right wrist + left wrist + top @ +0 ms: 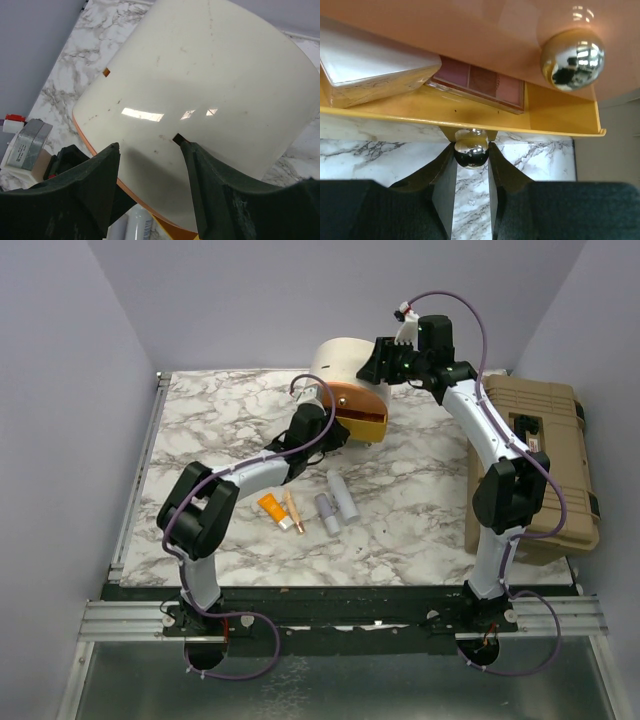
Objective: Organize the makeup
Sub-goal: Close the drawer in the storage box.
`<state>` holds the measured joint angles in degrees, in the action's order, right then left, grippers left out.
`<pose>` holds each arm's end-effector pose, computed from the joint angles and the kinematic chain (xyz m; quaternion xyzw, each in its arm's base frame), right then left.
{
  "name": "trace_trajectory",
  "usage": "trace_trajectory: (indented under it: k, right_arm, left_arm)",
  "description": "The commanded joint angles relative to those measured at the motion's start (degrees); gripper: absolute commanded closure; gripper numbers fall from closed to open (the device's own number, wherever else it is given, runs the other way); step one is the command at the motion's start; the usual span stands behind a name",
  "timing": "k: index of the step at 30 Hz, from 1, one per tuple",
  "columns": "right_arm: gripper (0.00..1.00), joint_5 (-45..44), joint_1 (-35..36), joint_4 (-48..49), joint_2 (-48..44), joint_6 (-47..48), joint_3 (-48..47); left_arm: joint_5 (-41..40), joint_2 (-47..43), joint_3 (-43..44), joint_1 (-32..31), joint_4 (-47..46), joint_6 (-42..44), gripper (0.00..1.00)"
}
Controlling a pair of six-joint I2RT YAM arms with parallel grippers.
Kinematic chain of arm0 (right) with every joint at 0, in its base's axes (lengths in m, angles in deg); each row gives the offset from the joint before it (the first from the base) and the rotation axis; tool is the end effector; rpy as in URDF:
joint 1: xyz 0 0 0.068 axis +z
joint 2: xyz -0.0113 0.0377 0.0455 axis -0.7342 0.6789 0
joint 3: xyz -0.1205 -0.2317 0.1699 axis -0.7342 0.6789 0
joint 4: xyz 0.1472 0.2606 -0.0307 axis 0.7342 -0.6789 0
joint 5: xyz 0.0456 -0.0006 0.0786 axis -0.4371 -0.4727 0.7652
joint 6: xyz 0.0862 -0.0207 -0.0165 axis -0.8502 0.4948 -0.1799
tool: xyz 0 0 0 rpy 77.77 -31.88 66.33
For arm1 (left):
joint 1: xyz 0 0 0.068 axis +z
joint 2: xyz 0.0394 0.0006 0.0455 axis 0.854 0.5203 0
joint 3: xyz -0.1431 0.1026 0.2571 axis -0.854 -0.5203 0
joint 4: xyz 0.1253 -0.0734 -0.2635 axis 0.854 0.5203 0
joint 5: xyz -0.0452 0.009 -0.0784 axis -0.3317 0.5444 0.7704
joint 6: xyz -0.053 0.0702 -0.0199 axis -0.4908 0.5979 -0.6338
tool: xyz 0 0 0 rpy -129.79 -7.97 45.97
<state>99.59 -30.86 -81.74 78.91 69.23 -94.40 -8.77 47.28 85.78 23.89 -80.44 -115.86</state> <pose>0.5260 0.1912 0.3770 -0.1330 0.8251 0.3192 0.4467 0.4185 -0.2860 0.2239 -0.0597 0.8241 -0.3322 0.4549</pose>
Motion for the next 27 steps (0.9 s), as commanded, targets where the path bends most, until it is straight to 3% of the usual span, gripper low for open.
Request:
trace_trajectory:
  k: [1, 9, 16, 27]
  right_arm:
    - [0.39, 2.6, 0.5, -10.3, 1.1, 0.4, 1.6]
    - [0.39, 5.8, 0.5, -8.7, -0.4, 1.6, 4.9]
    - [0.39, 6.0, 0.6, -9.0, -0.4, 1.6, 4.6]
    - [0.38, 3.0, 0.6, -7.3, -1.0, -0.7, 4.4]
  left_arm:
    - [-1.8, 1.5, 4.4, 0.5, -6.8, 4.2, 0.74]
    - [-1.0, 5.4, 7.2, 1.8, -7.5, 3.8, 0.70]
    - [-2.5, 4.8, 6.0, 1.8, -7.7, 5.4, 0.57]
    - [-0.5, -4.0, -6.6, 0.8, -8.5, 7.9, 0.43]
